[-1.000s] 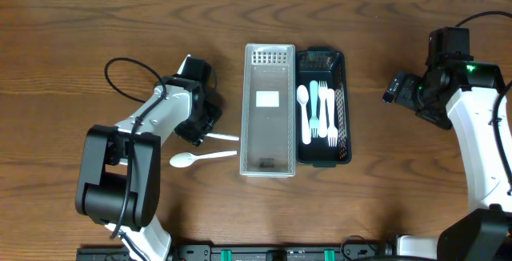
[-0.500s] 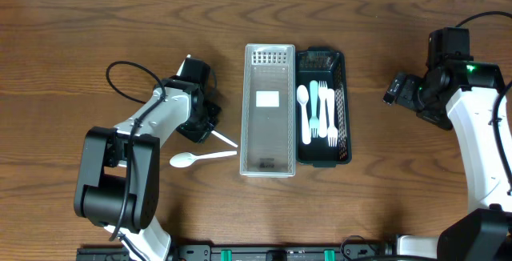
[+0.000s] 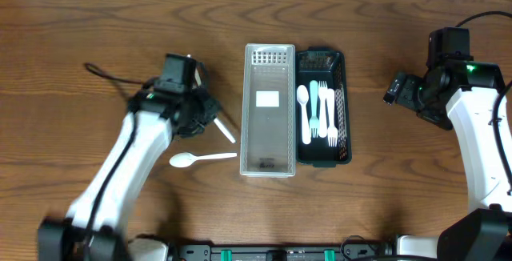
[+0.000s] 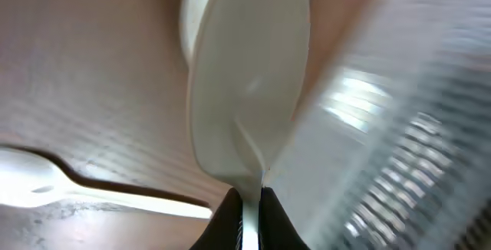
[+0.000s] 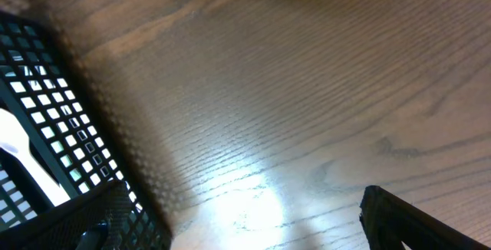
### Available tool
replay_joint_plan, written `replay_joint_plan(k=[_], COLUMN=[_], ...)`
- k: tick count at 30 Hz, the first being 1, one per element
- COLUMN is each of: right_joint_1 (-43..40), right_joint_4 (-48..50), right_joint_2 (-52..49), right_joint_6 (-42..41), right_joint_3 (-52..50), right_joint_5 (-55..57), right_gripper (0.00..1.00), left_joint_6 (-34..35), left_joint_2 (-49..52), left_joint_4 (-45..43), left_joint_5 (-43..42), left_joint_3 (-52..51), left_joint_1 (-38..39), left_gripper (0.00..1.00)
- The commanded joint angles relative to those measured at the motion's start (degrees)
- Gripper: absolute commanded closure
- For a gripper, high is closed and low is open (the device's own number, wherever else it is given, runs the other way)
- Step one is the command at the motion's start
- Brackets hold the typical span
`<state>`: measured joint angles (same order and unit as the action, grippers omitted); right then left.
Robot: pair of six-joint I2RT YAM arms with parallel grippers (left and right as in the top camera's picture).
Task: Pack container
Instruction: 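Place the white spoon into the clear tray with the left gripper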
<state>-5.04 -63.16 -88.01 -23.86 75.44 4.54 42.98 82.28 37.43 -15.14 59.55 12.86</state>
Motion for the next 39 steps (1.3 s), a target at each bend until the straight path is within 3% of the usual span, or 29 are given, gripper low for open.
replay_joint_plan(k=[1, 6, 12, 15, 26, 27, 29, 32, 35, 39], right_joint_1=[-0.26, -0.24, -0.24, -0.24, -0.24, -0.24, -0.24, -0.24, -0.24, -0.24], right_joint_4=[0.15, 0.15, 0.11, -0.09, -0.72, -0.79, -0.98, -1.11, -1.14, -1.18], right_joint_2=[-0.17, -0.17, -0.17, -0.17, -0.17, -0.17, -0.17, -0.17, -0.17, -0.17], right_joint_6=[0.31, 0.31, 0.31, 0.31, 0.31, 0.31, 0.33, 0.33, 0.31, 0.33], right_joint_3=[-0.24, -0.24, -0.24, -0.24, -0.24, -0.24, -0.24, -0.24, -0.24, -0.24], right_joint_5=[0.57, 0.59, 0.57, 0.57, 0.57, 0.57, 0.57, 0.57, 0.55, 0.57], right_gripper=[0.01, 0.01, 0.01, 0.01, 0.01, 0.01, 0.01, 0.01, 0.01, 0.01], left_joint_6=[-11.34, -15.65, -31.08, -35.54, -36.30, -36.30, -36.26, -34.42, -31.69, -19.80], left_joint_2=[-6.49, -10.38, -7.98, -5.46, 7.67, 8.20, 8.37, 7.28, 4.96, 1.53], left_joint_4=[0.22, -0.07, -0.83, -0.85, -4.28, -4.74, -5.29, -3.06, 2.14, 12.44], left_joint_5=[-0.83, -1.46, -2.82, -1.57, -0.28, -0.13, 0.00, -0.04, 0.24, 8.79], left_joint_3=[1.40, 1.42, 1.42, 1.40, 1.40, 1.40, 1.53, 3.78, 7.91, 12.81], left_joint_1=[2.01, 5.05, 13.66, 17.42, 24.13, 23.98, 23.10, 21.14, 18.47, 14.08], left_gripper=[0.94, 0.94, 0.94, 0.94, 0.94, 0.92, 0.59, 0.37, 0.35, 0.45])
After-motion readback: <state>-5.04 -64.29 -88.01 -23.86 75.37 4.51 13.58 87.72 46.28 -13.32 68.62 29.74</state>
